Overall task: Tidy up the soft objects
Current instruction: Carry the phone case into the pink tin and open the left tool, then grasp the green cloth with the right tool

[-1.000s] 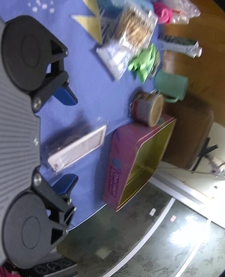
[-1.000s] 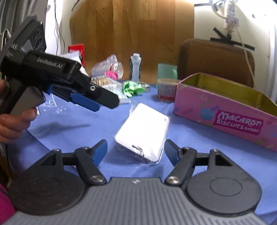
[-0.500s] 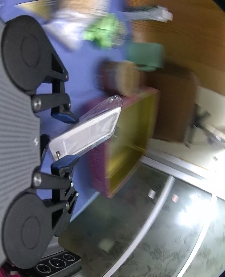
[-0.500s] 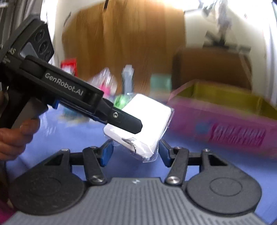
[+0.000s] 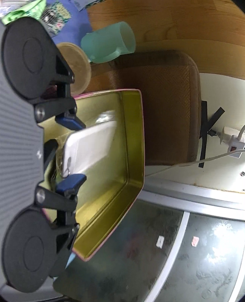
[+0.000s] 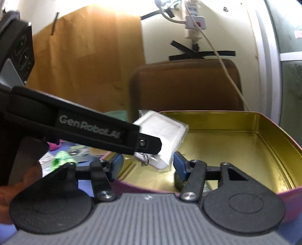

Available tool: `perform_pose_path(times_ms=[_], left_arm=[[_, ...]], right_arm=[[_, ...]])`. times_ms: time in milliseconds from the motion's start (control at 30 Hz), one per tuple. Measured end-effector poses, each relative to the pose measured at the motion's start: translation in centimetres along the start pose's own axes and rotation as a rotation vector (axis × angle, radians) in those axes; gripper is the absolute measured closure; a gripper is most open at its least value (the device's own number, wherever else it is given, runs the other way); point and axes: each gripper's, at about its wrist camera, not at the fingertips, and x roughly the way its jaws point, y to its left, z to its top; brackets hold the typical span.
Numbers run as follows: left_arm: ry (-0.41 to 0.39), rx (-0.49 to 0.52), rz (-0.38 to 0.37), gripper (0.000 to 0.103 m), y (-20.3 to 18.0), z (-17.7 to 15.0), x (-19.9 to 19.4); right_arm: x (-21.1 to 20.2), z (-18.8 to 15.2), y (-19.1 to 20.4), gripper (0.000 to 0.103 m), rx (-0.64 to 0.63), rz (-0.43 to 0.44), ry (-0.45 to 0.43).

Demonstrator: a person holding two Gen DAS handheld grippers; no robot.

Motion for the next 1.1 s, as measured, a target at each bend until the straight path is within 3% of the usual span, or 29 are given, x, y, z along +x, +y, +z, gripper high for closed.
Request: perform_pose_path(times_ms=[100,200,367,500,600,833,1100], left_arm=[[0.003,0.001,0.008,0.044,0.0,-0.5,-0.1],[-0.027,-0.01,-0.002,0.044,0.1,-1.0,-1.8],[-0.118,-0.049,-0.026,0.04,1.8,-2.8,-8.2],[-0.136,-0.089,0.002,0.038,4.5,-6.5,-13.3],[-0.116,-0.133,0.068,0.038,6.8,-9.6,-15.8],[-0.12,-0.269,0.191,0.038,12.9,-14.5,-18.3],[-0.18,-0.367,0.108,0.04,16.0,-16.6,-18.1]], right_arm=[[0.8,-0.5,-0.2,0.033,0.012,-0.006,0.003],[0.1,-0.8,-0.4,0.033,0.013,0.008,-0.011],[-2.1,-0.8,0.5,0.033,0.006,0.037,-0.047],[-3.9,-1.1,2.5,0.034,0.006,0.098,-0.059],[-4.3,-1.5,4.9,0.034,-0.017,0.174,-0.024],[-0.1,-0.2,10.8,0.053,-0.102,0.306,0.092],[8.3,1.9,14.6,0.053,-0.035,0.303,0.252]])
